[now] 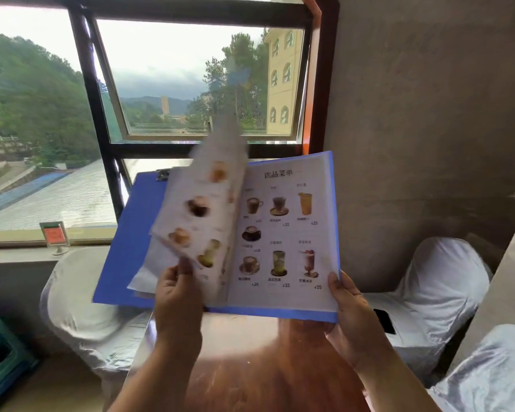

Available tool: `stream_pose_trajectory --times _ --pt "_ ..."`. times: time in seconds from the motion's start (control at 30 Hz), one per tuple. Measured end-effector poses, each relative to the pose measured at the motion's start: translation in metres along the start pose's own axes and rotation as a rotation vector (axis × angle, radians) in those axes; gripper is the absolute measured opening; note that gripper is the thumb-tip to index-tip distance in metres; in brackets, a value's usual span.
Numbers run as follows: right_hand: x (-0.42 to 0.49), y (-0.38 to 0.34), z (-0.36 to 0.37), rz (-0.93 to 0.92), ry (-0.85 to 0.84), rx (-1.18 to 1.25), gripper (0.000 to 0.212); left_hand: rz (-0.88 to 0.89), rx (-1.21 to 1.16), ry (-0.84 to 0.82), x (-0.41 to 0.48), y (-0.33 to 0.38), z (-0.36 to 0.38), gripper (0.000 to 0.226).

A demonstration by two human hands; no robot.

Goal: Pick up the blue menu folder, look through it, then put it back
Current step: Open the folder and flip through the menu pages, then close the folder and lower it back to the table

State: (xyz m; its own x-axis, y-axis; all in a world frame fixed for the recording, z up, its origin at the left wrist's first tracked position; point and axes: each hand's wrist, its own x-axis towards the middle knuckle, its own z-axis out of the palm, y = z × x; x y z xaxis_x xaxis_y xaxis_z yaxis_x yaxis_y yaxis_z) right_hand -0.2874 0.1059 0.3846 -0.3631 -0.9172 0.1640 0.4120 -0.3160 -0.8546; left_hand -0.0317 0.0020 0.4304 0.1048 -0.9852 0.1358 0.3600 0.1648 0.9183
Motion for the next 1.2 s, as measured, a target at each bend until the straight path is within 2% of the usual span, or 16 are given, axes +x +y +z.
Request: stream_pose_trajectory --times 0.03,0.1,0.17,0.23,0.27,0.33,0.43,0.5,0.73,0.9,1.0,1.07,1.13,1.17,1.2 --pt "0.001 -0.001 -0.003 -0.001 0.010 -0.008 0.067 -0.112 -0.100 0.019 0.003 0.000 -0.007 0.034" --pt "0.003 -0.002 -0.006 0.006 0.030 -0.014 0.069 -0.198 -0.146 0.062 0.007 -0.003 -0.020 0.043" --pt "0.005 -0.003 -0.006 0.006 0.049 -0.021 0.070 -0.152 -0.013 0.022 0.007 -0.009 -0.029 0.060" --pt "0.007 -0.004 -0.006 -0.008 0.062 -0.022 0.060 -0.081 0.265 -0.040 0.003 -0.015 -0.034 0.071" --pt "0.007 -0.004 -0.006 -0.013 0.060 -0.020 0.051 -0.070 0.383 -0.038 0.002 -0.018 -0.036 0.072" --pt "0.008 -0.005 -0.006 -0.012 0.049 -0.012 0.042 -0.123 0.462 -0.033 0.004 -0.022 -0.041 0.073" --pt "0.008 -0.008 -0.002 -0.009 0.033 0.001 0.041 -0.331 0.400 -0.031 0.009 -0.029 -0.051 0.070" --pt "0.008 -0.009 -0.001 -0.005 0.029 0.011 0.037 -0.384 0.337 -0.034 0.014 -0.035 -0.056 0.062" --pt "0.008 -0.007 0.003 0.006 0.041 0.009 0.036 -0.191 0.178 0.004 0.012 -0.035 -0.054 0.040" --pt "0.010 -0.004 0.009 0.043 0.054 0.002 0.035 0.071 0.284 0.026 0.001 -0.026 -0.044 0.056" --pt "0.010 0.002 0.017 0.080 0.041 0.000 0.032 0.226 0.500 -0.106 -0.003 -0.022 -0.038 0.050" --pt "0.010 0.005 0.024 0.084 0.044 0.017 0.031 0.292 0.658 -0.302 -0.007 -0.017 -0.036 0.062" --pt "0.008 0.005 0.025 0.082 0.023 0.084 0.028 0.394 0.725 -0.493 -0.009 -0.013 -0.035 0.101" --pt "0.006 0.005 0.025 0.074 -0.004 0.106 0.026 0.425 0.708 -0.529 -0.008 -0.012 -0.034 0.112" --pt "0.006 0.006 0.024 0.066 -0.015 0.100 0.030 0.401 0.640 -0.499 -0.008 -0.009 -0.032 0.110"
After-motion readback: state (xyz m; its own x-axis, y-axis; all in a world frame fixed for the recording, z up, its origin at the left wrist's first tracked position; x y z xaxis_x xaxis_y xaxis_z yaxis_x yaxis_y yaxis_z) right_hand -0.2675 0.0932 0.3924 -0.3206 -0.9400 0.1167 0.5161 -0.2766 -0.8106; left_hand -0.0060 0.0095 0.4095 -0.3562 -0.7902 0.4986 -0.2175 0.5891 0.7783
